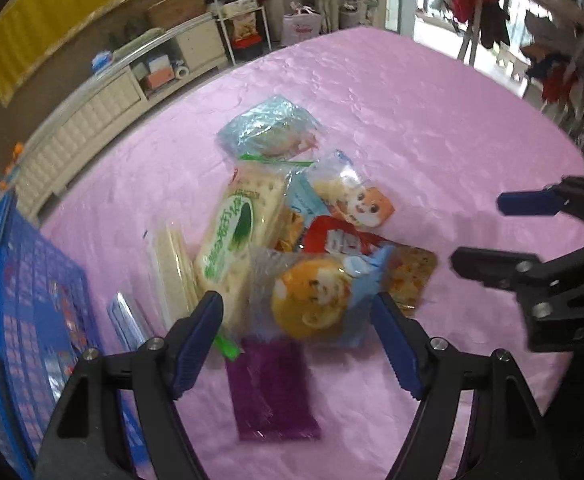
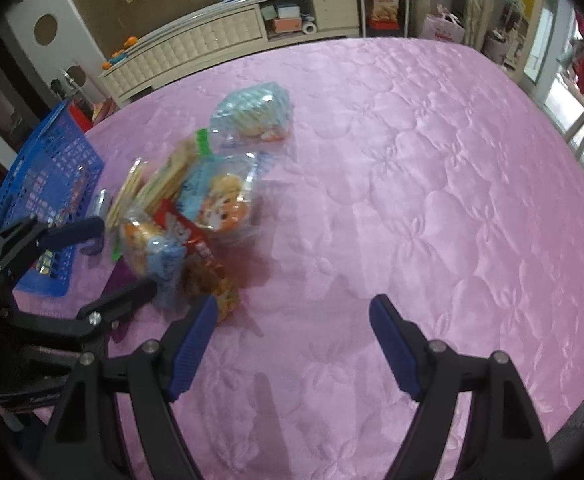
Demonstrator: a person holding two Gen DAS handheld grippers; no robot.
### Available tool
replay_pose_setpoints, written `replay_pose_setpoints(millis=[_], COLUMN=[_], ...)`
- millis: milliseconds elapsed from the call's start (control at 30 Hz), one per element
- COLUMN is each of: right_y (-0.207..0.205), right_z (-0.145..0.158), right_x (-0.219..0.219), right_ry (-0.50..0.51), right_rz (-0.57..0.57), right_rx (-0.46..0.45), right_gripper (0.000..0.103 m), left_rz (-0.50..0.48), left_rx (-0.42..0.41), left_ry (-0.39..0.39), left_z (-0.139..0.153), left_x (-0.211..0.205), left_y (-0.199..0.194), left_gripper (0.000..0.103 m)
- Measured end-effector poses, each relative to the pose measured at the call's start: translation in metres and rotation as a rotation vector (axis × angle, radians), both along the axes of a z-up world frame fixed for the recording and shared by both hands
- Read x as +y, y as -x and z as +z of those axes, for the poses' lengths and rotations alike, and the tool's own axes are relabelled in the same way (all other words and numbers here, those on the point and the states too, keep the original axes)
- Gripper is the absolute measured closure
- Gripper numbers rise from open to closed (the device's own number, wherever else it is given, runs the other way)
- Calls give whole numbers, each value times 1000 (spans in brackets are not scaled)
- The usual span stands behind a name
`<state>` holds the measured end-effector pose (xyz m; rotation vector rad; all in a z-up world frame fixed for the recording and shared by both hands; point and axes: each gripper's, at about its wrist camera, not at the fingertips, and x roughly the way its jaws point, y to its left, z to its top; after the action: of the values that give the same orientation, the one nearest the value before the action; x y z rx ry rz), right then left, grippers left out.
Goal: Organize snacks
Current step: 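Move both tools back over the remaining snack pile, then grasp the round bread bun bag with the left tool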
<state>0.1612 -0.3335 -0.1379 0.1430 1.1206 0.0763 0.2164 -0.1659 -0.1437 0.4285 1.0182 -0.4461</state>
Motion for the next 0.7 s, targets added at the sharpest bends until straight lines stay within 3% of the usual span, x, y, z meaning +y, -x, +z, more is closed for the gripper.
replay_pose_setpoints(millis=[233,567,700], right_y=[-4,-5,-4], right_z=[-10,-9,-7], right_x=[-7,-3,-5], right_ry=[-27,-7,-6], right_rz=[-21,-9,-14], right_rx=[25,35,38], right_gripper=[21,21,21], left_rz=[-69,-57,-64], left_rx=[13,13,-8], left_ry=[-6,-13,-4], left_z=[-8,-21,-18], left_x=[-4,-12,-12], left_y=[-4,-5,0], left_gripper=[28,28,47])
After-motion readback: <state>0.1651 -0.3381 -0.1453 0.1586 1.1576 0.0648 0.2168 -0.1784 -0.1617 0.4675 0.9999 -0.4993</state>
